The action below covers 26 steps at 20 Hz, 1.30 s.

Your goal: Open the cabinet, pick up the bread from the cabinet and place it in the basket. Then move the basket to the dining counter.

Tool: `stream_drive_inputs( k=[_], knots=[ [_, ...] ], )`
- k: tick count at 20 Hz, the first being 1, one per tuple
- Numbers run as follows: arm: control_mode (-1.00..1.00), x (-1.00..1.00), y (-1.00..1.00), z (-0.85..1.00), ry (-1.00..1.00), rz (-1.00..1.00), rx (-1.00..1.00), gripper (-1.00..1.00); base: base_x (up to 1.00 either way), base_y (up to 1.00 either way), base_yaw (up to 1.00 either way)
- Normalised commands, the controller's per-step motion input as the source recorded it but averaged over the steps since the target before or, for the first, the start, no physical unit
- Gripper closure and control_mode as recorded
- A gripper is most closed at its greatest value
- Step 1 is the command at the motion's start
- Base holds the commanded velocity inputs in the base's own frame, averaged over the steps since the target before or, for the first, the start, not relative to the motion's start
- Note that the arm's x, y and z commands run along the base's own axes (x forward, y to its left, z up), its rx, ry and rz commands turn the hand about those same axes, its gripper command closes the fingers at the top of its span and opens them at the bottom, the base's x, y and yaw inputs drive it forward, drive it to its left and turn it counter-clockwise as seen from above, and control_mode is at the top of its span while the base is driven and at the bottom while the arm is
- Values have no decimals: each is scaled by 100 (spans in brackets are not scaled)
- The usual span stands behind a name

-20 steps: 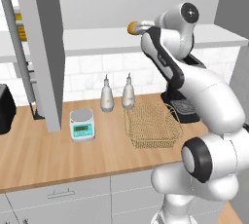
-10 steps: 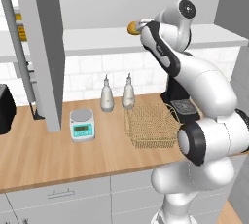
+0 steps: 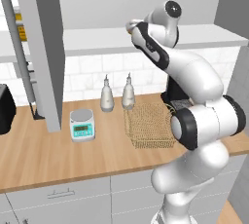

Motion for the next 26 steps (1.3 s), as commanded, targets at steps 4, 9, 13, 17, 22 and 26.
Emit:
stream_drive_inputs(
  k=[4, 9, 13, 17, 22, 26],
  knots=[
    [-100, 29, -1, 0, 0, 0, 0, -100, 0, 0, 0],
    [-100, 25, 0, 0, 6, -1, 0, -100, 0, 0, 0],
    [-100, 34, 0, 0, 8, -1, 0, -100, 0, 0, 0],
    [-100, 41, 0, 0, 6, 0, 0, -100, 0, 0, 0],
    [-100, 40, 0, -2, 3, 0, 0, -100, 0, 0, 0],
    [-100, 36, 0, -10, 3, 0, 0, -100, 0, 0, 0]
  ],
)
